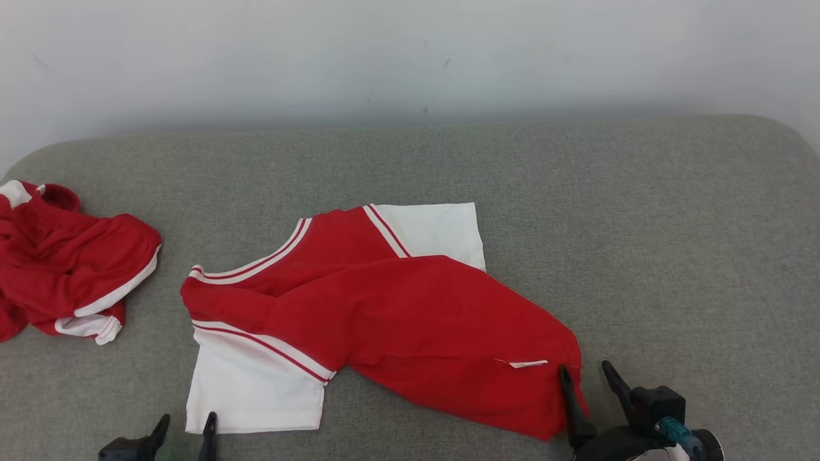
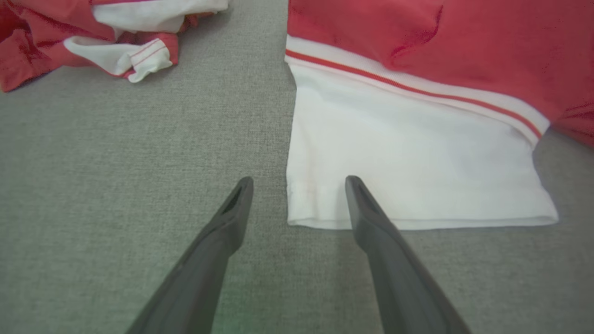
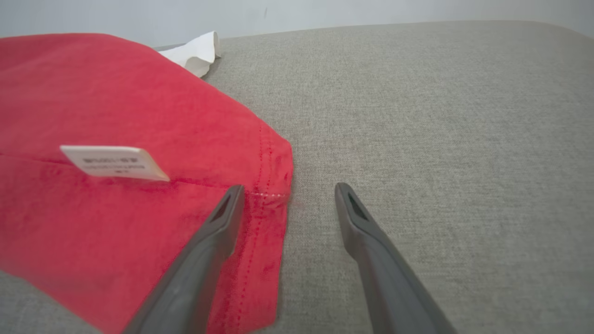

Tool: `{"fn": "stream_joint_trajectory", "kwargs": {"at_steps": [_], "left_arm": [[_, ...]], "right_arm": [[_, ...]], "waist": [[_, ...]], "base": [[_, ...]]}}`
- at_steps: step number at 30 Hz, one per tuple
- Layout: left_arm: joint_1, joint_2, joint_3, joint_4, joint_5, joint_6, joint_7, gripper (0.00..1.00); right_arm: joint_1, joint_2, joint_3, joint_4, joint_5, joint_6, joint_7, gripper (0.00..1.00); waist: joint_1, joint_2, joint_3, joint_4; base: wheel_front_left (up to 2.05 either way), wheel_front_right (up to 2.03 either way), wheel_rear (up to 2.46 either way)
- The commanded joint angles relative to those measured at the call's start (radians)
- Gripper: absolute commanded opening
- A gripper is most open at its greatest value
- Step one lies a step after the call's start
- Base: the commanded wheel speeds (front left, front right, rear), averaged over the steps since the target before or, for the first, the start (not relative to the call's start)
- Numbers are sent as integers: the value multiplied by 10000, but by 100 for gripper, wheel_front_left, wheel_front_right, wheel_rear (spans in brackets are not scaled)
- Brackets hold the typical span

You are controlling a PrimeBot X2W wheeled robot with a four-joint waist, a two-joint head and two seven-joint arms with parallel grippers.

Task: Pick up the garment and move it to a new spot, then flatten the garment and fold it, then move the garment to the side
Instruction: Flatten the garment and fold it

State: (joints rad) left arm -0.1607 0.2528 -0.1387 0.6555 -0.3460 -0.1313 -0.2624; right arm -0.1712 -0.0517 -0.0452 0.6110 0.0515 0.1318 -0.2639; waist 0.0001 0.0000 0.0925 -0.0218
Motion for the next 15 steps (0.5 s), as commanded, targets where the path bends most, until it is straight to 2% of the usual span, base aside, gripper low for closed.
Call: {"fn": "stream_joint_trajectory", "kwargs": {"at_steps": [1,10,11,12,13,14,15], "left_arm": [[-147,55,-74,168,-88,16,-31,100],[-651,-56,-708,1054,-955,14,-30,100],[-698,-70,-783,1093,-1097,14,-31,100],[-725,-67,-894,1213,-1216,14,-29,100],[-767,-88,-1050,1318,-1334,14,-29,96],[-867,-92,-1144,1354,-1468,11,-22,83],[-926,-101,-1249,1416,-1624,11,-22,19]], "right_arm": [[-137,31,63,90,31,-23,-8,100],[-630,28,438,1149,218,-23,-7,100],[-692,31,469,1292,254,-23,-5,95],[-756,31,507,1425,307,-23,-4,77],[-803,31,549,1583,343,-23,-2,36],[-866,31,578,1702,389,-23,-1,0],[-926,34,599,1776,414,-23,1,0]], "waist": [[-1,0,2,-5],[-1,0,12,-64],[-1,0,15,-71],[-1,0,23,-82],[-1,0,31,-91],[-1,0,45,-92],[-1,0,57,-90]], "base": [[0,0,0],[0,0,0],[0,0,0],[0,0,0],[0,0,0],[0,0,0],[0,0,0]]}}
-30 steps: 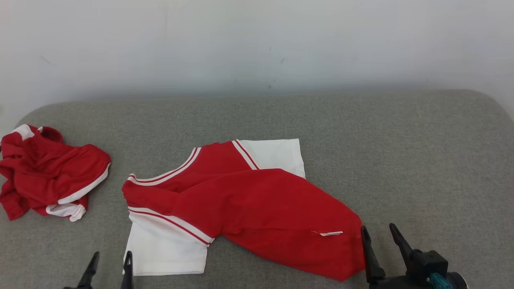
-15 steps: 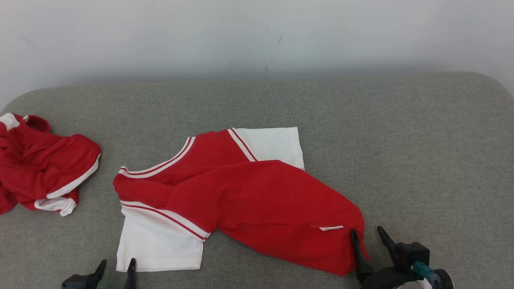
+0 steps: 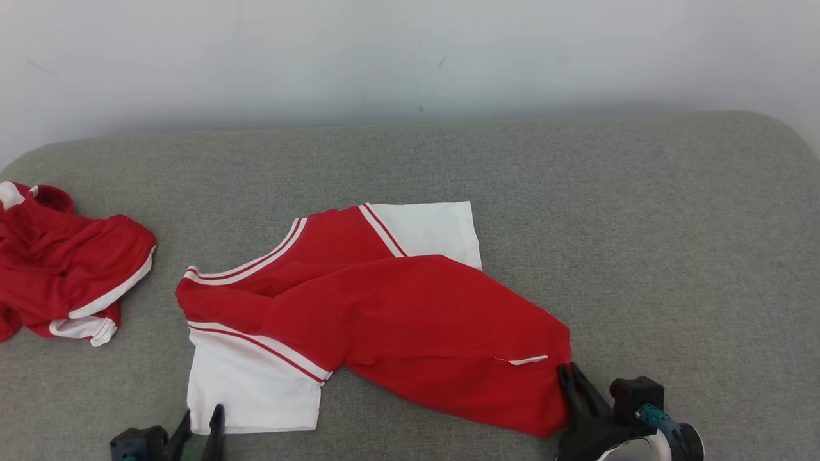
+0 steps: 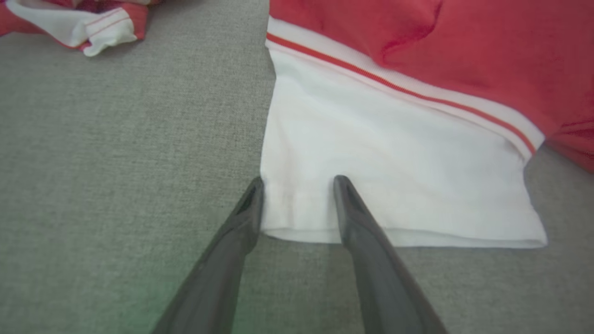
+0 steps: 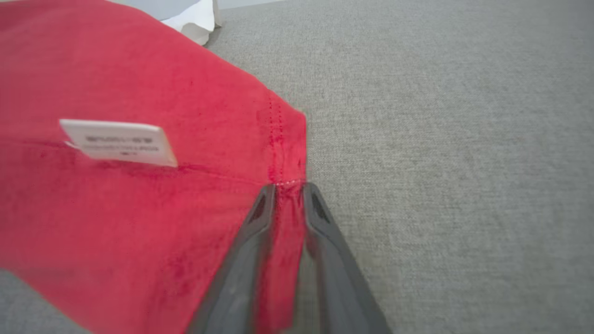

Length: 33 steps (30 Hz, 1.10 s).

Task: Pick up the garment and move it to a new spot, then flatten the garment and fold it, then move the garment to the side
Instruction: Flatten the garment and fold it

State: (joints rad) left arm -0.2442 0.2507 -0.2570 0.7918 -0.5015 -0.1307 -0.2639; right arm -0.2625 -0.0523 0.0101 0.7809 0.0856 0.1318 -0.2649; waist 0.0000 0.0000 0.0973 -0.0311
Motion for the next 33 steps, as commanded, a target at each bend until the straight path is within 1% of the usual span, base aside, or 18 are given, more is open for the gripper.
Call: {"fn": "stream_joint_trajectory", "kwargs": {"at_steps": [1,4,8,10,11,15,19,22,24,26,28,31,33], "left_arm": [[-106,-112,-204,137,-257,5,-5,0],[-224,14,-474,117,-549,6,-4,0],[54,210,-305,-653,-696,8,-16,0],[251,241,-14,-1255,-638,8,-18,0],[251,241,-14,-1255,-638,8,-18,0],[659,260,540,-2512,-279,9,-18,0],[536,406,923,-3654,12,9,-18,0],[37,684,947,-4328,-122,7,-18,0],[-446,912,794,-4641,-321,7,20,0],[-1096,1211,582,-4889,-527,7,288,0],[-1937,1392,440,-5199,-1017,7,608,0],[-3403,1903,89,-5581,-1326,7,1200,0],[-4505,2104,-216,-5674,-1495,7,1548,0]], "right_arm": [[-62,41,82,95,89,-23,9,0],[-142,35,151,-1,117,-23,7,0],[173,35,87,-851,92,-23,4,0],[387,35,62,-1357,134,-23,4,0],[387,35,62,-1357,134,-23,4,0],[771,11,69,-2498,188,-23,3,0],[768,-168,126,-3447,439,-23,3,0],[262,-385,253,-3973,684,-23,4,0],[-214,-565,324,-4145,702,-23,3,0],[-810,-729,377,-4228,703,-23,3,0],[-1513,-886,443,-4201,740,-23,3,0],[-2719,-1178,625,-4021,783,-23,4,0],[-3599,-1353,760,-3827,846,-23,7,0]], "waist": [[0,0,16,10],[0,0,15,43],[0,0,-108,48],[0,0,-170,40],[0,0,-170,40],[0,0,-255,40],[0,0,-263,4],[0,0,-175,-92],[0,0,-53,-160],[0,0,126,-226],[0,0,380,-289],[0,0,949,-349],[0,0,1387,-374]], "base": [[0,0,0],[0,0,0],[0,0,0],[0,0,0],[0,0,0],[0,0,0],[0,0,0],[0,0,0],[0,0,0],[0,0,0],[0,0,0],[0,0,0],[0,0,0]]}}
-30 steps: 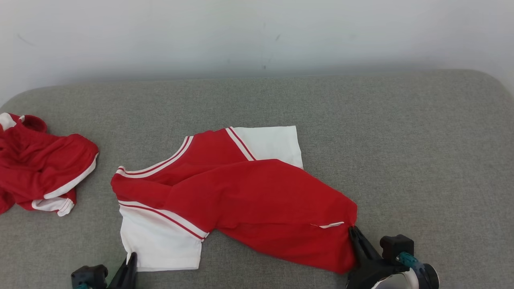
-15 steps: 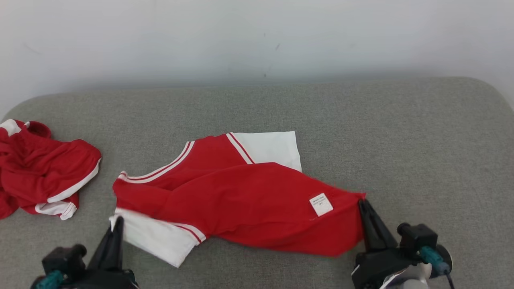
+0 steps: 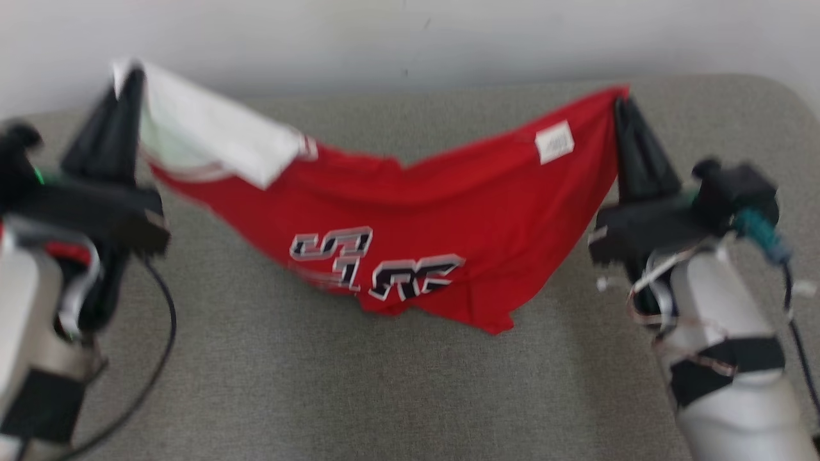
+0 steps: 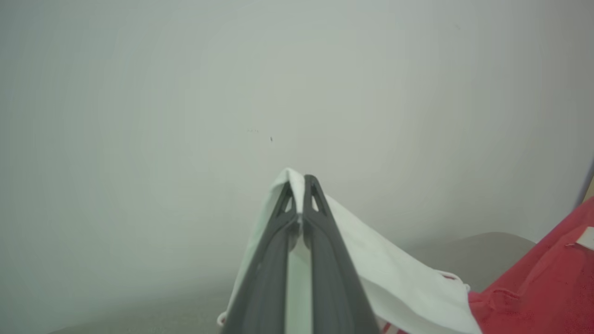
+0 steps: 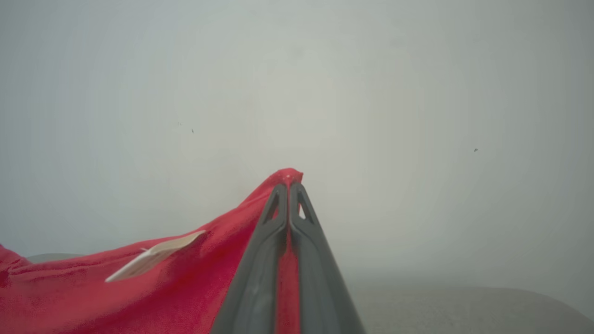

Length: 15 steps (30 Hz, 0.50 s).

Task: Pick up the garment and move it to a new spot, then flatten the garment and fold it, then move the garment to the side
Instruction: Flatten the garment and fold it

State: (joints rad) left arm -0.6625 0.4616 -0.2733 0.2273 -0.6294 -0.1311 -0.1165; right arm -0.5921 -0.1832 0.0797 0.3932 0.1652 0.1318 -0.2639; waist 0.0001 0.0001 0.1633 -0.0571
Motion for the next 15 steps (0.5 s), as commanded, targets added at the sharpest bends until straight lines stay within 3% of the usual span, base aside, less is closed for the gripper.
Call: {"fn": "stream_joint_trajectory", "kwargs": {"at_steps": [1,8,15], "left_arm": [[-914,-10,-87,6,-452,11,215,0],[-5038,244,-428,1178,-998,13,1108,0],[-8780,91,-1062,2919,-932,11,1296,0]], "right_arm": [[-775,-138,107,151,115,-23,3,0],[-4291,-478,416,976,1281,-23,389,0],[-7434,-900,953,1469,2322,-23,1120,0]], "waist": [[-1,-1,958,-120],[-1,-1,2516,-398],[-1,-1,3592,-623]], "base": [[0,0,0],[0,0,0],[0,0,0]]}}
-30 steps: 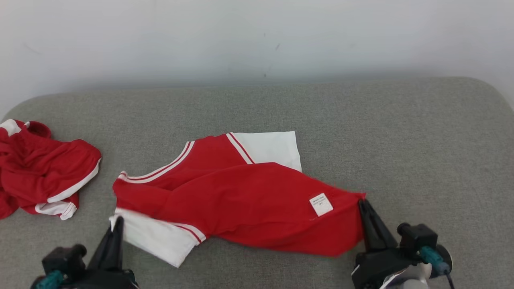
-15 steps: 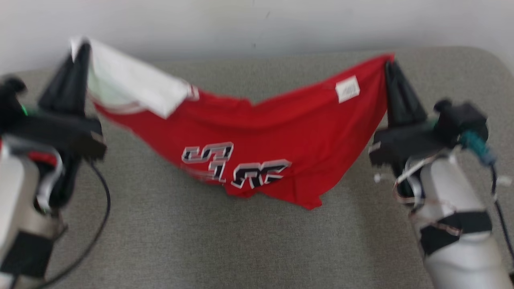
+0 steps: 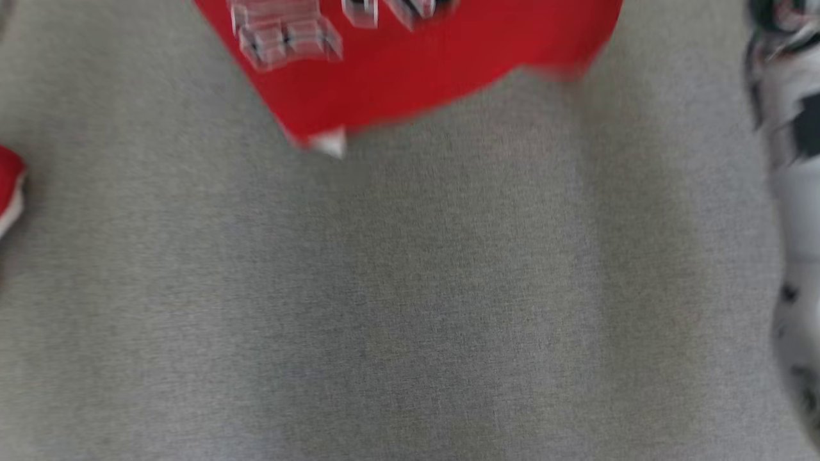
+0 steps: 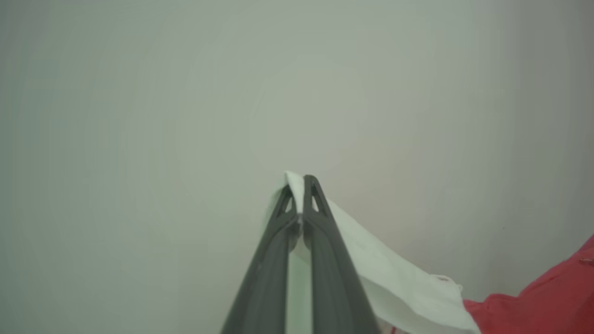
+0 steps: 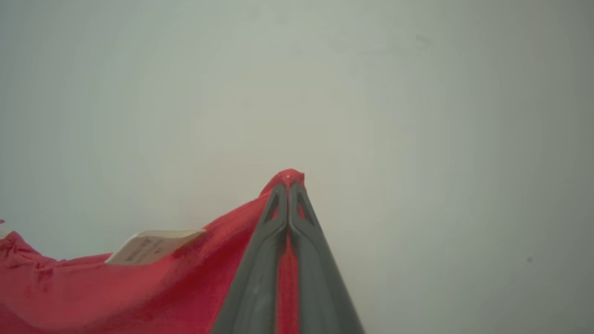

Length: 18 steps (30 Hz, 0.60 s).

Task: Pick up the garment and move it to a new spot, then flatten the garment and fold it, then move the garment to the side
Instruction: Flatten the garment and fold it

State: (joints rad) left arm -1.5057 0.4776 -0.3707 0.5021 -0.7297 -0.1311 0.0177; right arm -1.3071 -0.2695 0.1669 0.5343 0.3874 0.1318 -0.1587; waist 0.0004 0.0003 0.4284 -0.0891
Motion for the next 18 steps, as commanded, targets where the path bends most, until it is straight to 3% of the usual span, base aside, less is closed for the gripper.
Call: {"fn": "stream_joint_trajectory", "kwargs": {"at_steps": [1,11,18], "left_arm": [[-813,-98,-247,392,217,11,-94,0],[-4160,-361,-1341,2065,565,12,-610,0],[-5394,-563,-1894,2958,237,12,-1103,0]], "right_arm": [[-674,-86,148,183,190,-23,162,0],[-3617,-491,377,1534,724,-23,791,0],[-5042,-775,689,2508,461,-23,798,0]], "waist": [[-4,-3,1038,-306],[-4,-3,1736,-279],[-4,-3,1944,-128]], "base": [[0,0,0],[0,0,0],[0,0,0]]}}
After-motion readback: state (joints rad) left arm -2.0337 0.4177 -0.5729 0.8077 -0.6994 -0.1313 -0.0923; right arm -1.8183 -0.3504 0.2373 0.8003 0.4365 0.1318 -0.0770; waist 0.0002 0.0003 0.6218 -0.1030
